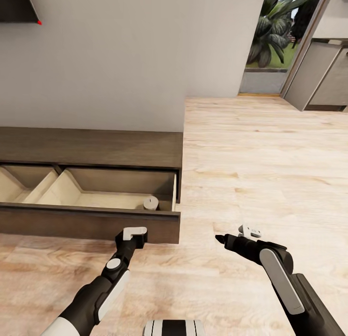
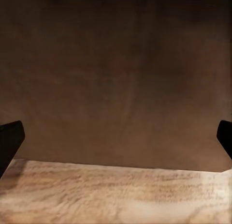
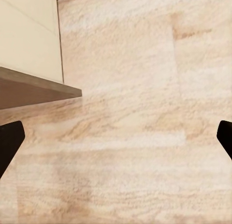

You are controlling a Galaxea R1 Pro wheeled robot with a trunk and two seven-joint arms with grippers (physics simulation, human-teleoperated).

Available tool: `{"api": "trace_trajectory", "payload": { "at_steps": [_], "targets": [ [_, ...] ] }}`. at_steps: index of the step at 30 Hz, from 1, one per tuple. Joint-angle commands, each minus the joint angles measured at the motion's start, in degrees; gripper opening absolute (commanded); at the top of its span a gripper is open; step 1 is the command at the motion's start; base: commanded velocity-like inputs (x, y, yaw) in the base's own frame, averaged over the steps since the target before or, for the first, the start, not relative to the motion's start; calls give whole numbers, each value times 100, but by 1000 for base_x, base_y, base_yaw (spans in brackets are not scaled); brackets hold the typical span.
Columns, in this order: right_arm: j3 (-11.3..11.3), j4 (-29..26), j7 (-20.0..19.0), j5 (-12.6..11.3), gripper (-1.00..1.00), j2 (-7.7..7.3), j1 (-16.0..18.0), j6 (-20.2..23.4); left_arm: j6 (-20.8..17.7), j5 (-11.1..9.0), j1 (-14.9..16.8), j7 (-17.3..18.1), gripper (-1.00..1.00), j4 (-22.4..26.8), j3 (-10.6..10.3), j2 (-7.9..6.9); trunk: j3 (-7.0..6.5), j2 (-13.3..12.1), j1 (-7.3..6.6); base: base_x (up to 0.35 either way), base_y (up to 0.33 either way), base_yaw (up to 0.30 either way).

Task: Place each of the two pumpkins and all three candles from the living room inside a cabinet in the living room (use any cabinet), then make sure every cabinet is closed, and position the cauldron so it is next to a table in the living room.

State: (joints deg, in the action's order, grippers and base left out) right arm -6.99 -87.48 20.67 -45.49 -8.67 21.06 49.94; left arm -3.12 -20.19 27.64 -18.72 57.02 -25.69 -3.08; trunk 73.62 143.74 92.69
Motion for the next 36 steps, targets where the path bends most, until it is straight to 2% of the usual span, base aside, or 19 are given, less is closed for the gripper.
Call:
{"api": "trace_trajectory", "payload": {
  "at_steps": [1, 5, 7, 10, 24, 36],
  "targets": [
    [-9, -6, 60, -56, 100, -4, 4, 7, -22, -35, 4, -52, 100, 11, -33, -8, 4, 2, -1, 0, 0, 0],
    [-11, -6, 60, -56, 100, -4, 4, 7, -23, 131, 3, -53, 100, -10, -40, 3, 4, 2, -1, 131, 20, 0],
    [-12, -6, 60, -56, 100, 0, 4, 7, -22, 335, 0, -69, 100, -19, -49, 12, 4, 2, -1, 177, 28, 0],
    [-13, -6, 60, -56, 100, 4, 4, 7, -22, 430, 2, -116, 100, -23, -57, 10, 4, 2, -1, 63, 10, 0],
    [-13, -6, 60, -56, 100, 5, 4, 7, -22, 464, 2, -145, 100, -25, -59, 16, 4, 2, -1, 94, 1, 0],
    [-13, -6, 60, -56, 100, 5, 4, 7, -22, 464, 2, -141, 100, -27, -59, 11, 4, 2, -1, 280, 0, 0]
  ]
}}
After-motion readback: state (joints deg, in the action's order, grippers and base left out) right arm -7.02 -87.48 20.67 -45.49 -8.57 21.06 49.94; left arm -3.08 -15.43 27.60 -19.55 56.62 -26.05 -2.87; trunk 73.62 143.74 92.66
